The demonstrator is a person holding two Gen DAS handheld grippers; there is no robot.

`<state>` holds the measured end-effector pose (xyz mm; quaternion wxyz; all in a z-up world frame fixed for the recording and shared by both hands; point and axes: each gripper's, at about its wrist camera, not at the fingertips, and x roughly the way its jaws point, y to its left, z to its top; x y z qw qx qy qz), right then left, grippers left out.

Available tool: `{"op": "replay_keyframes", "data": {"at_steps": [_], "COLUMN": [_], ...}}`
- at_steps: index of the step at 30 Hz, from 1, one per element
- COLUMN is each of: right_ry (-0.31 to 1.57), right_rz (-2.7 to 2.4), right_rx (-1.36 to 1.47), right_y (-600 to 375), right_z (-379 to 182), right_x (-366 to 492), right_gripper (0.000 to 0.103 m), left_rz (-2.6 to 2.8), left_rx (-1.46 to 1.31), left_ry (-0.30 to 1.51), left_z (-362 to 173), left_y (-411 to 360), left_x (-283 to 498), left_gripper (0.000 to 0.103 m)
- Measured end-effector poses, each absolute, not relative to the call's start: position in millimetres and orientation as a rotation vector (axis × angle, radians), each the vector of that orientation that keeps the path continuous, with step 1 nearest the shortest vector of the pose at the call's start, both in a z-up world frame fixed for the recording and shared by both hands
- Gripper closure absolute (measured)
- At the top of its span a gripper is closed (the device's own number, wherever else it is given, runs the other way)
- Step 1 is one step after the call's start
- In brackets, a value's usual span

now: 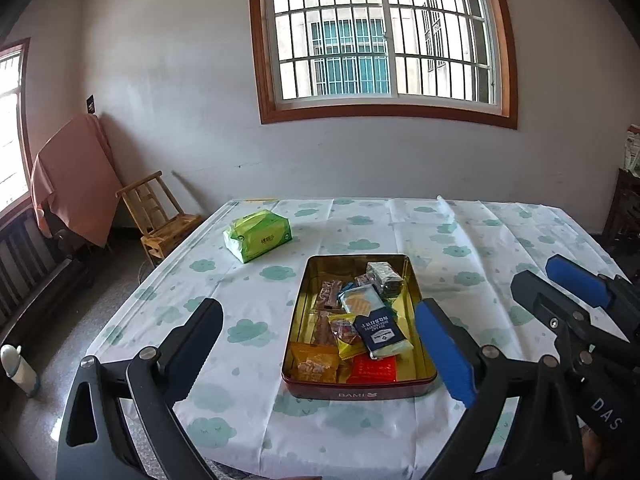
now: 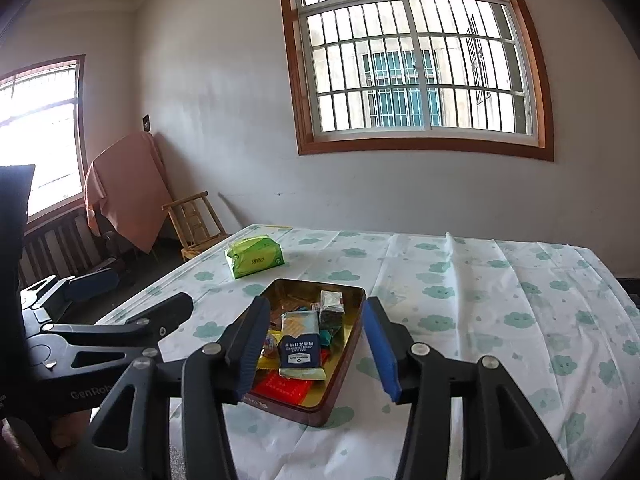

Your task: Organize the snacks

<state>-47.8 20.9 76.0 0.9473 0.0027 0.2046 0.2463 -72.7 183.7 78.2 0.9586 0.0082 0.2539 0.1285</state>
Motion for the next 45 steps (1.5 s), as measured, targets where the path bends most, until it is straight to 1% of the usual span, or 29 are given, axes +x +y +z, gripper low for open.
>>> {"op": "replay_keyframes", "data": {"at_steps": [15, 28, 37, 45], "right_ry": [0.398, 0.396, 0.374, 0.406], "right_rz": [0.404, 0.315, 0.260, 0.194], "right_rx": [-0.008, -0.040, -0.081, -0.089], "right_y": [8, 3, 2, -10], "right_z": [97, 104, 112, 107], "right_x": [-65, -75, -86, -86], "right_gripper": [0.053, 0.053, 0.052, 0.052], "left_rz": [0.263, 0.268, 0.202, 0.132], "left_rx": [0.034, 0.022, 0.025, 0.028], "left_ry": [0.506, 0.516, 0.511, 0.482], "left_z": [92, 93, 91, 87], "left_y": [167, 166, 160, 151], "left_x": [-90, -111, -109, -106], "left_gripper": [0.005, 0.005, 0.003, 0.002]}}
